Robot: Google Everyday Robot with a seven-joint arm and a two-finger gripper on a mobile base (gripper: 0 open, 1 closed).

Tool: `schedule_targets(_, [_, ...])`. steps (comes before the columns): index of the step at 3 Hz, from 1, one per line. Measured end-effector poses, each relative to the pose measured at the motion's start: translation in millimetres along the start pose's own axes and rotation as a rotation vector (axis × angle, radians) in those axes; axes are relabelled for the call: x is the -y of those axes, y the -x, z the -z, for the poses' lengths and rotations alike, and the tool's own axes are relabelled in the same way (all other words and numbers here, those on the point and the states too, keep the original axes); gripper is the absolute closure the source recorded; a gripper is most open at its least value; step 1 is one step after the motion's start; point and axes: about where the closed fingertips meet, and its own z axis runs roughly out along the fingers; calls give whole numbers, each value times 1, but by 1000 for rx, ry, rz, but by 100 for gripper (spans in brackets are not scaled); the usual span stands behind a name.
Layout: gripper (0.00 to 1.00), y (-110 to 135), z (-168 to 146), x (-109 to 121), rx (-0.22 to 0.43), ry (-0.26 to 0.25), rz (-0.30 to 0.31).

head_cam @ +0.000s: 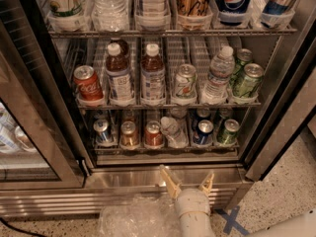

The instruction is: Pick pepsi can from bottom shelf of fridge

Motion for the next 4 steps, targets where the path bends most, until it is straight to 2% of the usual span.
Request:
schedule_targets(1, [0, -3, -6, 1, 3, -10, -15])
schedule_targets(2, [6, -10, -23, 4, 0, -25, -13])
schedule_targets(3, [17, -12, -53, 14, -1, -44, -44])
schedule_targets(4, [19, -10, -80, 21, 2, -57, -58])
